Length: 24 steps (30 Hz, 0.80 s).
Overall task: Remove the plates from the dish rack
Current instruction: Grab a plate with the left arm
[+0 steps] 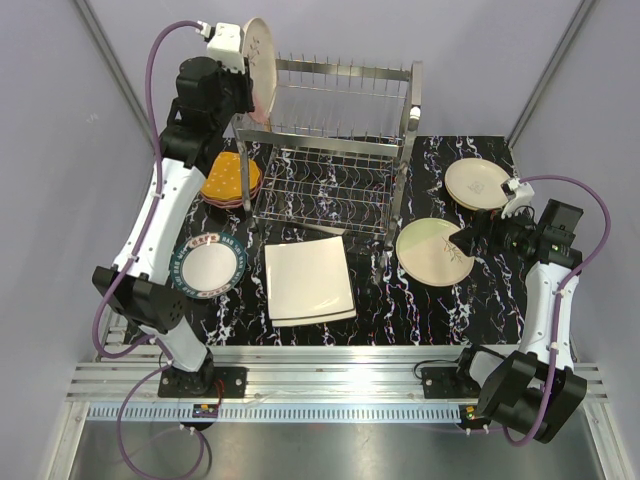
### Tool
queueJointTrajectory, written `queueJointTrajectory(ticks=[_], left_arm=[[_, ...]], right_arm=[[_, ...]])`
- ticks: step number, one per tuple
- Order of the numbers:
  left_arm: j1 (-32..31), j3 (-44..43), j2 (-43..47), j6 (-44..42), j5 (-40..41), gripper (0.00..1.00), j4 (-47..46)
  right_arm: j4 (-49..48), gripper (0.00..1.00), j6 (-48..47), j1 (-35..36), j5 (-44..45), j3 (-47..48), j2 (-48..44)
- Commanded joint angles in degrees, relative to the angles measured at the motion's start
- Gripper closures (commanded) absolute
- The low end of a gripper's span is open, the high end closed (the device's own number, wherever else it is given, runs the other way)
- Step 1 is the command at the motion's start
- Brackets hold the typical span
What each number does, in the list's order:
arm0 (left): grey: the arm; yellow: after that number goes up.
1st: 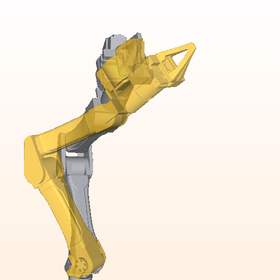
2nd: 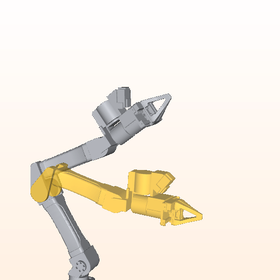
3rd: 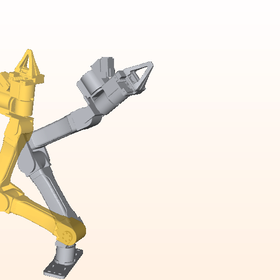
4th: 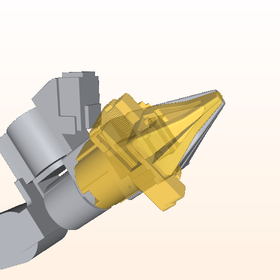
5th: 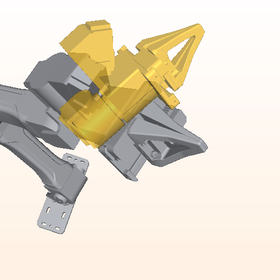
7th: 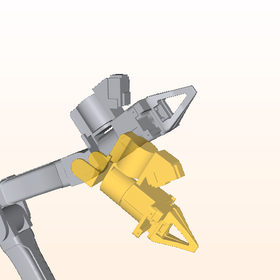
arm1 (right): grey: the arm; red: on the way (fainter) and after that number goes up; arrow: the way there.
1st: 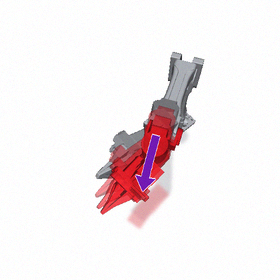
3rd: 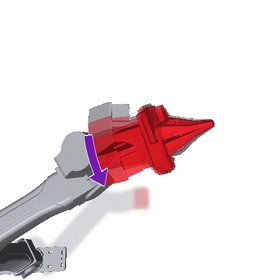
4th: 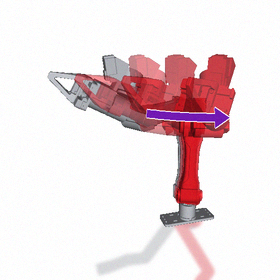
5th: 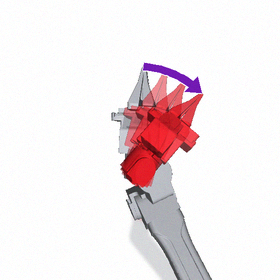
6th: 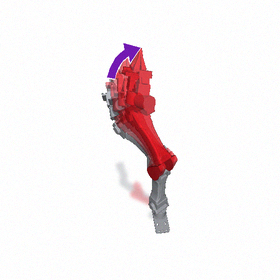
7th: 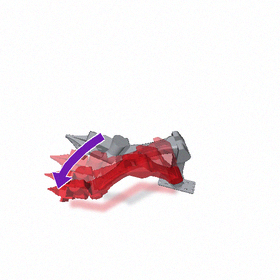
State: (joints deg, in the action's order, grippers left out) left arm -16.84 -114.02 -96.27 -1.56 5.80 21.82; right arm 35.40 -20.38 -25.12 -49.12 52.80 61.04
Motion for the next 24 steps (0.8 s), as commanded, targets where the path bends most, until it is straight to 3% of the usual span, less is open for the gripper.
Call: queueJointTrajectory(ticks=[1,8,16,19,24], left_arm=[[0.4,-2.88,-1.11,-0.55,1.4,0.75,-0.55],[0.4,-2.61,-1.55,-1.6,0.71,0.78,-1.08],[0.32,-2.0,-1.2,-3.44,1.22,0.57,-0.47],[0.32,-0.69,-0.5,-5.2,1.49,0.57,-1.61],[0.4,-0.42,-0.15,-6.35,1.58,0.68,-3.02]], right_arm=[[-0.42,0.0,-0.8,0.25,-1.24,0.29,-0.3],[-0.5,0.0,-0.89,0.25,-1.15,0.29,-0.22],[-0.42,0.0,-0.98,0.25,-1.24,0.2,-0.39],[-0.42,0.0,-0.98,0.16,-1.24,0.29,-0.3],[-0.42,0.0,-1.06,0.25,-1.24,0.38,-0.3]])
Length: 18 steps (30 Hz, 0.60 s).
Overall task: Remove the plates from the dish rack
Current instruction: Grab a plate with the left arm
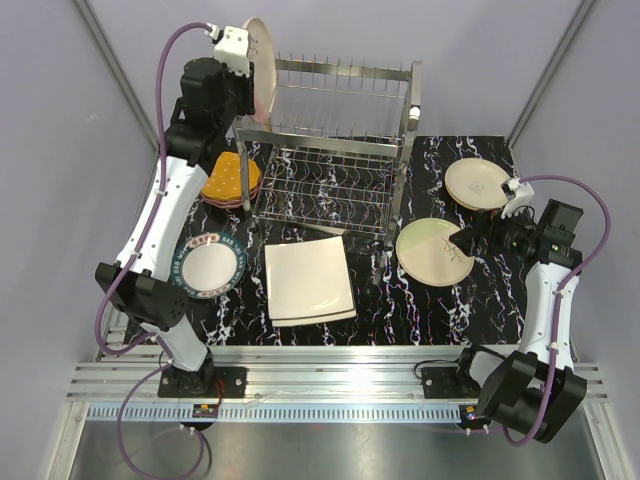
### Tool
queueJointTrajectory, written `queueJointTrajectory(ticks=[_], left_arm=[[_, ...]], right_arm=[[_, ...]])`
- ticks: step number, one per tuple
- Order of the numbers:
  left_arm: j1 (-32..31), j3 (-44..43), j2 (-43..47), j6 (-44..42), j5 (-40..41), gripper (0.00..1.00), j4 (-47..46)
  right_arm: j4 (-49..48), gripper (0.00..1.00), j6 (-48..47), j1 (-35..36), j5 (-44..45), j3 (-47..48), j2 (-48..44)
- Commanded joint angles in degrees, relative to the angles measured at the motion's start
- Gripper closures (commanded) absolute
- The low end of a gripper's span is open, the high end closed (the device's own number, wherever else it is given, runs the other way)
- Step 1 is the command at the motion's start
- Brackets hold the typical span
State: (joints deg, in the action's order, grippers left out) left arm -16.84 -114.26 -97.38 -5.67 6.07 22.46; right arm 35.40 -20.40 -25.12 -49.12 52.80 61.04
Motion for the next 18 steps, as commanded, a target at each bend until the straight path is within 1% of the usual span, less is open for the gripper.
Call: queueJointTrajectory(ticks=[1,2,5,6,13,18], left_arm=[[0.32,-0.26,0.79,-2.33,1.23,0.71,-3.56],[0.32,-0.44,0.79,-2.33,0.97,0.8,-3.65],[0.32,-0.44,0.79,-1.8,0.61,0.94,-4.26],[0.4,-0.01,0.88,-1.1,0.79,1.0,-4.79],[0.41,0.17,2.46,0.66,1.14,1.0,-10.06],[0.14,0.18,4.04,0.05,1.23,1.0,-17.26]], right_arm=[[-0.33,0.0,-0.95,0.25,-1.15,0.38,-0.39],[-0.42,0.0,-0.95,0.25,-1.24,0.38,-0.39],[-0.42,0.0,-0.87,0.25,-1.15,0.38,-0.3],[-0.42,0.0,-0.95,0.25,-1.15,0.29,-0.39],[-0.42,0.0,-0.87,0.25,-1.06,0.29,-0.3],[-0.5,0.0,-0.87,0.25,-1.15,0.29,-0.39]])
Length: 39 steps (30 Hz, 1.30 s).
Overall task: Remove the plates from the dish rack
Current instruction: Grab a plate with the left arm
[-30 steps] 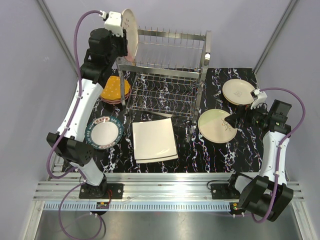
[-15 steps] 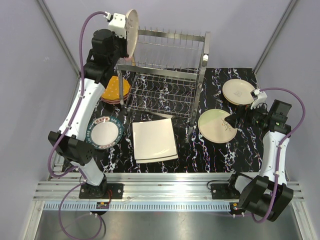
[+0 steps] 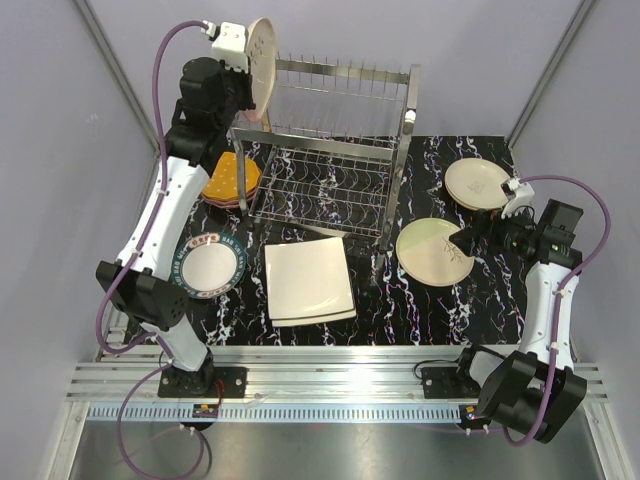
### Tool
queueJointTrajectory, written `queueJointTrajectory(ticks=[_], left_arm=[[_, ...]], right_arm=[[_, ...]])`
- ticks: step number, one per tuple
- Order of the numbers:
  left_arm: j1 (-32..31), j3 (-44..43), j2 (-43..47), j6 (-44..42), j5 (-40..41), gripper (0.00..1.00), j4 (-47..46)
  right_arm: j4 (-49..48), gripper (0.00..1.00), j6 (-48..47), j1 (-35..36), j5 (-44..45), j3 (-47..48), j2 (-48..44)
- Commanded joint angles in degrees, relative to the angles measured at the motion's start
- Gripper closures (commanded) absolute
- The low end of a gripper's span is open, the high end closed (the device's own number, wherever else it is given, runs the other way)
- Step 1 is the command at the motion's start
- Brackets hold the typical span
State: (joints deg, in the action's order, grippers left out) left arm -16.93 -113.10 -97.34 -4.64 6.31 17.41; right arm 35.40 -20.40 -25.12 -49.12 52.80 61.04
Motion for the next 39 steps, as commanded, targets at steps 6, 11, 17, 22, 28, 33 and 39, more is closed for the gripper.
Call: queueJointTrajectory(ticks=[6,11,17,22,28,33,39], left_arm=[[-1.26,-1.78,4.09,-5.81,1.34,1.0,-15.21],[-2.32,-0.54,4.97,-10.11,2.48,1.0,-15.92],[-2.76,-0.54,5.05,-12.67,2.13,1.0,-15.3],[-2.76,2.35,5.67,-14.07,2.3,0.95,-15.21],[-3.02,5.61,6.81,-18.03,4.06,0.8,-16.0],[-3.46,6.05,6.73,-21.89,5.29,0.97,-15.83],[-3.64,6.05,6.81,-22.87,6.87,1.0,-18.97]], right_arm=[[-0.5,0.0,-0.95,0.25,-1.06,0.38,-0.57],[-0.42,0.0,-0.95,0.25,-1.15,0.29,-0.57],[-0.42,0.0,-0.95,0.25,-1.15,0.38,-0.48],[-0.33,0.0,-1.04,0.25,-1.15,0.38,-0.57],[-0.33,0.0,-0.95,0.25,-1.24,0.38,-0.22],[-0.5,0.0,-0.95,0.25,-1.24,0.38,-0.13],[-0.33,0.0,-0.95,0.25,-1.15,0.47,-0.13]])
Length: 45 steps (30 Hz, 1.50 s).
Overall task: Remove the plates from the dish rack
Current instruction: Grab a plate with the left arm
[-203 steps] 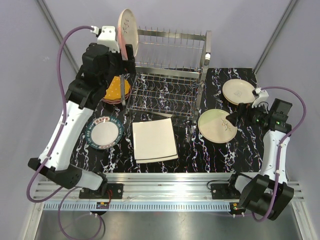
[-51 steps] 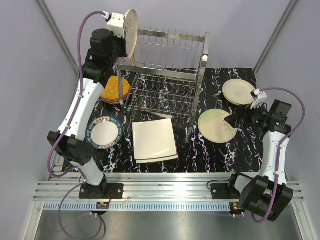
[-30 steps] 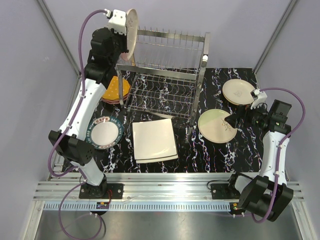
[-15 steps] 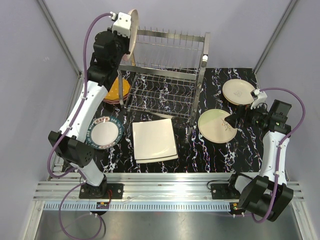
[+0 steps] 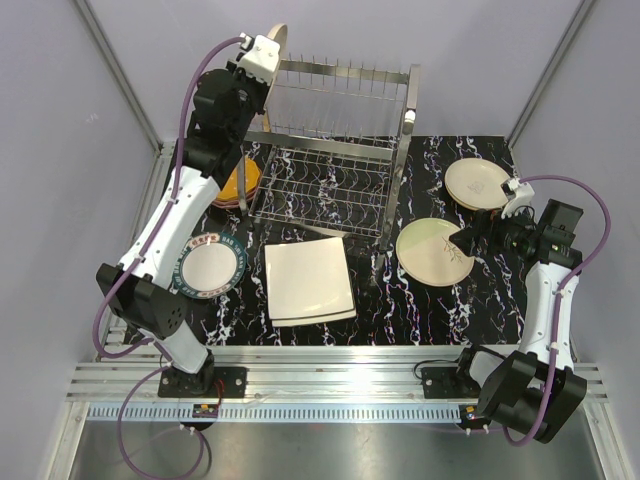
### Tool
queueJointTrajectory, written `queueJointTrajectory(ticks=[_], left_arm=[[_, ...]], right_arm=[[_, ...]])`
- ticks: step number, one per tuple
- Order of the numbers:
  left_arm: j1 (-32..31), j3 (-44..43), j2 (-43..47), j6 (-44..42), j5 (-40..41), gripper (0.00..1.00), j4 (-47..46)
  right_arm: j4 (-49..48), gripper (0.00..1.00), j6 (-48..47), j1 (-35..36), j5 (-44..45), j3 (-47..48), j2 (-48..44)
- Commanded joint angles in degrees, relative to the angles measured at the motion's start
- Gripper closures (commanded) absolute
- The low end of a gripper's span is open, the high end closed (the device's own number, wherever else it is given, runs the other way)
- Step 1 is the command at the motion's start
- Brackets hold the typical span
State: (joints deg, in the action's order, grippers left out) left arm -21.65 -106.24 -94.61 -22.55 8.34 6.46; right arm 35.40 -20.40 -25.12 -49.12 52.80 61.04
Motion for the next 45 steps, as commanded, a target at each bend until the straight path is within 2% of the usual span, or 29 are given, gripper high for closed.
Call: queueJointTrajectory(ticks=[1,10,20,45], left_arm=[[1.0,-1.16,4.08,-4.96,5.02,1.0,-8.48],[1.08,-5.64,3.9,-1.37,4.32,1.0,-13.58],[1.34,-6.26,3.91,5.58,4.05,1.0,-16.56],[8.81,-7.76,3.29,36.15,4.14,1.0,-19.99]], right_arm=[[-0.42,0.0,-0.95,0.25,-1.15,0.38,-0.21],[-0.33,0.0,-0.95,0.25,-1.15,0.38,-0.3],[-0.24,0.0,-1.3,0.16,-1.15,0.38,-0.57],[-0.15,0.0,-1.66,0.16,-1.15,0.38,-0.83]])
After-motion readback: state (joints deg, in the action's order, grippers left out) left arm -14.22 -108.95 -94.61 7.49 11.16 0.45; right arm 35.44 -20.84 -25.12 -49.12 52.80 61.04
